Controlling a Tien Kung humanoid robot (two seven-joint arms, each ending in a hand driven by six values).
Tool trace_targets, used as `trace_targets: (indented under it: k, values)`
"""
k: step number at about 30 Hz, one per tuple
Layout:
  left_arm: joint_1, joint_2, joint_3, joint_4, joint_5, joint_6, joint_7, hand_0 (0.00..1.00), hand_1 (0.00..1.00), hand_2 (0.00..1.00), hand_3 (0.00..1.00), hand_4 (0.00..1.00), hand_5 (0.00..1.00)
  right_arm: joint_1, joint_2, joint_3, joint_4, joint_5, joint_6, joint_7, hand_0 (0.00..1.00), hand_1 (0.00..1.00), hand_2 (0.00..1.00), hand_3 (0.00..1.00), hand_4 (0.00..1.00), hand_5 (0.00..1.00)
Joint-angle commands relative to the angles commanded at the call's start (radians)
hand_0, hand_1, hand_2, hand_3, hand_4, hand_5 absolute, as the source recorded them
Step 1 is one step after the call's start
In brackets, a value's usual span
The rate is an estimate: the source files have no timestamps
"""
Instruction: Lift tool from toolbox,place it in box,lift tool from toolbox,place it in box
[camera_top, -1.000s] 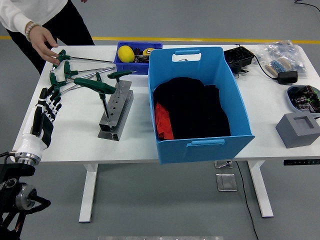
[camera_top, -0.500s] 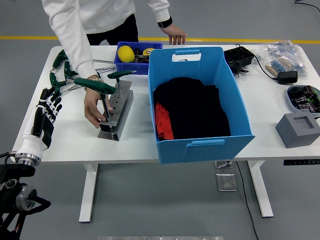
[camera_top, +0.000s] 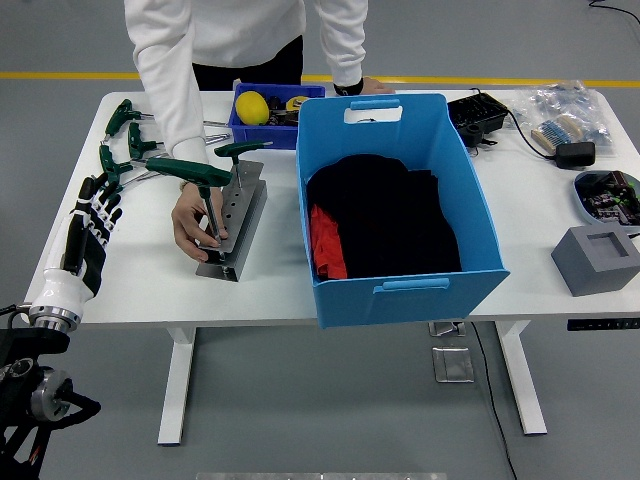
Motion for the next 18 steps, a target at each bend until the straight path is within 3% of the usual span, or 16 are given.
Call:
trace_targets:
  k: [4,6,7,12,13,15,18]
  values:
    - [0.000,0.000,-0.007,-0.006,0.013,0.010,-0.002,0.995,0.998,0.998,0.998,0.967,0.998,0.001,0.000,0.001,0.000,0.001,0.000,0.001,0.618,0.604,0.686,0.551,0.791,0.655]
    - [0.001,0.001,-0.016,-0.021,0.063,0.040,-0.009,0.995,0.998,0.998,0.998,0.967,0.998,0.002,0.000,0.002,0.000,0.001,0.000,0.001,0.618,0.604,0.686,0.551,0.791,0.655]
    - [0.001,0.001,-0.021,-0.033,0.103,0.064,-0.016,0.998,0.998,0.998,0.998,0.998,0.912,0.003,0.000,0.002,0.000,0.000,0.000,0.001,0.618,0.604,0.686,0.550,0.792,0.655]
    - [-0.018,0.018,-0.065,-0.115,0.307,0.202,-0.025,0.998,0.998,0.998,0.998,0.998,0.912,0.003,0.000,0.006,0.000,-0.006,0.001,0.000,0.618,0.604,0.686,0.550,0.792,0.655]
    - [-0.025,0.027,-0.078,-0.135,0.346,0.215,-0.019,0.998,0.998,0.998,0.998,0.998,0.682,0.003,0.000,0.008,0.000,-0.008,0.001,-0.001,0.618,0.604,0.686,0.550,0.791,0.654]
    - [-0.044,0.051,-0.102,-0.183,0.431,0.213,0.000,0.998,0.998,0.998,0.998,0.998,0.682,0.003,0.000,0.008,0.000,-0.011,0.002,-0.001,0.618,0.604,0.686,0.550,0.791,0.654]
    - [-0.077,0.094,-0.106,-0.266,0.561,0.148,0.036,0.998,0.998,0.998,0.998,0.998,0.682,0.001,0.001,0.012,0.000,-0.015,0.002,-0.002,0.618,0.604,0.686,0.550,0.791,0.654]
